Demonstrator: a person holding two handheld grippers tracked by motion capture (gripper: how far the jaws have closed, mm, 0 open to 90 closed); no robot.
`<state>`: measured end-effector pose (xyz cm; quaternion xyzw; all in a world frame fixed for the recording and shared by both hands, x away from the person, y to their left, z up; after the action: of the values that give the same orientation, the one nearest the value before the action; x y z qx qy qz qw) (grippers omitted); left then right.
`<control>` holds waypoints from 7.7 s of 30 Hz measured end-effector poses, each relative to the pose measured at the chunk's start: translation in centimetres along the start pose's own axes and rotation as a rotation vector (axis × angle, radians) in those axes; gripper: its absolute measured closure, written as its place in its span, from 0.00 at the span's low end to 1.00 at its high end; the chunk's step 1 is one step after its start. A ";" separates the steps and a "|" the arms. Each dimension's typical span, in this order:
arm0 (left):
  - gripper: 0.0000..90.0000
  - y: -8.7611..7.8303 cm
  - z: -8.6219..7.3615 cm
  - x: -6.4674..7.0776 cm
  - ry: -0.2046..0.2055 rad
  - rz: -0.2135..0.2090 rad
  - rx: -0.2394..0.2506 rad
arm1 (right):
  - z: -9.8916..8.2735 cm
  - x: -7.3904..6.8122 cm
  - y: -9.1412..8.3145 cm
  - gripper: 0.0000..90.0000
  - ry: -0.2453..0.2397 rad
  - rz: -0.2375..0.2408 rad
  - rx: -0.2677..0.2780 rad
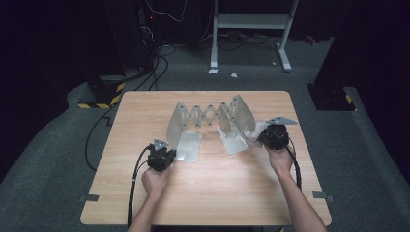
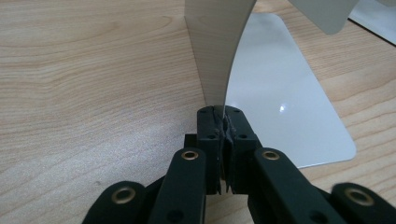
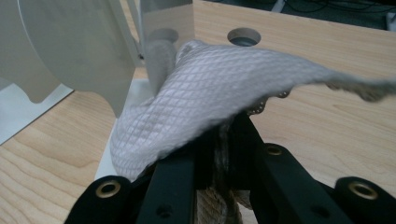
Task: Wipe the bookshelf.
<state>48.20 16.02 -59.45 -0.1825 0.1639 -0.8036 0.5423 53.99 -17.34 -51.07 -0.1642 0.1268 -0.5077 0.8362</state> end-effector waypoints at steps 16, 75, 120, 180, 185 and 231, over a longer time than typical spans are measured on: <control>0.96 0.0 0.0 0.0 0.009 0.001 -0.001 | 2.4 -1.0 -1.1 0.92 -0.005 0.045 0.047; 0.94 0.0 0.0 0.2 0.014 -0.015 -0.002 | -4.9 -2.2 4.7 0.92 0.073 0.051 -0.124; 0.94 0.0 0.0 0.3 0.016 -0.022 -0.001 | 6.2 -4.8 -1.2 0.92 0.012 0.091 0.113; 0.94 0.0 0.0 0.4 0.018 -0.024 -0.002 | 4.4 -3.9 1.2 0.92 0.019 0.080 0.060; 0.94 0.0 0.0 0.4 0.016 -0.025 -0.001 | 6.0 -3.8 0.8 0.92 0.012 0.078 0.087; 0.93 0.1 0.0 0.4 0.020 -0.025 0.002 | -3.4 -3.0 5.9 0.92 0.116 0.073 -0.116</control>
<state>48.11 15.61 -59.42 -0.1759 0.1664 -0.8122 0.5308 56.13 -12.64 -56.45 -0.1778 0.2100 -0.4772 0.8346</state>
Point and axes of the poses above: each handheld gripper's, and its own axes: y roughly forward along the jaws, z roughly out of its top, x roughly to its right, the point moved 10 cm from there along y, roughly forward along the jaws, and after that the axes turned 12 degrees about x, right-handed, at the moved point
